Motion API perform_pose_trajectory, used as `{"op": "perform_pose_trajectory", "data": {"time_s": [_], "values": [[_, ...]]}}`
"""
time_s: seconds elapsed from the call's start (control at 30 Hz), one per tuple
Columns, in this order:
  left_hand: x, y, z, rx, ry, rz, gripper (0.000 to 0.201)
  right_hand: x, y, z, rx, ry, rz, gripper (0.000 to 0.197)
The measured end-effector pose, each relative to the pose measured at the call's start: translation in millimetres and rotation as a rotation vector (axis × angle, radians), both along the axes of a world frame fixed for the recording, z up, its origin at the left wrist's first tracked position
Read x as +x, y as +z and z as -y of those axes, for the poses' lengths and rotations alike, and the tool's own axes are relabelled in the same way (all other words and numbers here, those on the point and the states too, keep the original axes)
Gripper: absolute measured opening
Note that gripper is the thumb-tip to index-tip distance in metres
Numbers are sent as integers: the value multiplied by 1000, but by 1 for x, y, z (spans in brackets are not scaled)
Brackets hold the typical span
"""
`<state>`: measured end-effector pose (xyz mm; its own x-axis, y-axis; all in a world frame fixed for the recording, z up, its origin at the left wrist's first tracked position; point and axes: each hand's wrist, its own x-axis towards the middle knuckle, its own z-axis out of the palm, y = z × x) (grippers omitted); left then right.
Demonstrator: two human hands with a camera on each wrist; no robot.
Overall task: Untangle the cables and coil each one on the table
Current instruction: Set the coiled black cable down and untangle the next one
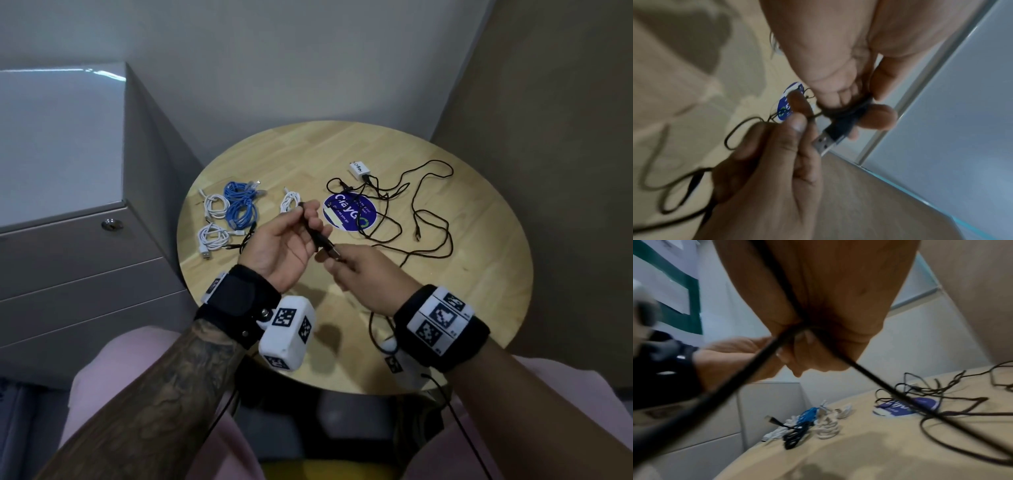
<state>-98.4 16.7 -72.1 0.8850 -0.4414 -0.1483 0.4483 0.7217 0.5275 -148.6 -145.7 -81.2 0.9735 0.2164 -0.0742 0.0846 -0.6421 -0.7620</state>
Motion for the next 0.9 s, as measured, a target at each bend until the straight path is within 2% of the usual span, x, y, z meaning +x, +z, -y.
{"op": "perform_pose_trajectory", "data": {"time_s": [0.13, 0.3, 0.37, 0.43, 0.5, 0.57, 0.63, 0.7, 0.83, 0.9], "values": [[6, -7, -2, 115, 188, 53, 24, -6, 10, -8, -28, 48, -62, 17], [7, -10, 2, 224, 308, 125, 22, -18, 31, 0, -5, 173, -146, 15], [7, -10, 2, 363, 327, 212, 19, -22, 37, 2, 35, 187, -146, 17], [2, -9, 5, 594, 243, 366, 18, -20, 45, 9, 51, 155, -76, 20], [-8, -12, 10, 805, 49, 570, 19, -15, 49, 20, -28, 133, 94, 22], [-17, -12, 16, 878, -163, 661, 29, -8, 49, 33, -139, 59, 243, 16], [-19, -8, 18, 878, -271, 606, 38, -2, 45, 44, -127, -25, 329, 7], [-17, -2, 17, 812, -280, 522, 39, 5, 38, 52, -36, -82, 353, 3], [-5, -1, 5, 594, -211, 291, 40, 11, 34, 64, 196, -263, 142, 19], [2, 3, -6, 375, -198, 158, 37, 13, 32, 68, 189, -348, 120, 19]]}}
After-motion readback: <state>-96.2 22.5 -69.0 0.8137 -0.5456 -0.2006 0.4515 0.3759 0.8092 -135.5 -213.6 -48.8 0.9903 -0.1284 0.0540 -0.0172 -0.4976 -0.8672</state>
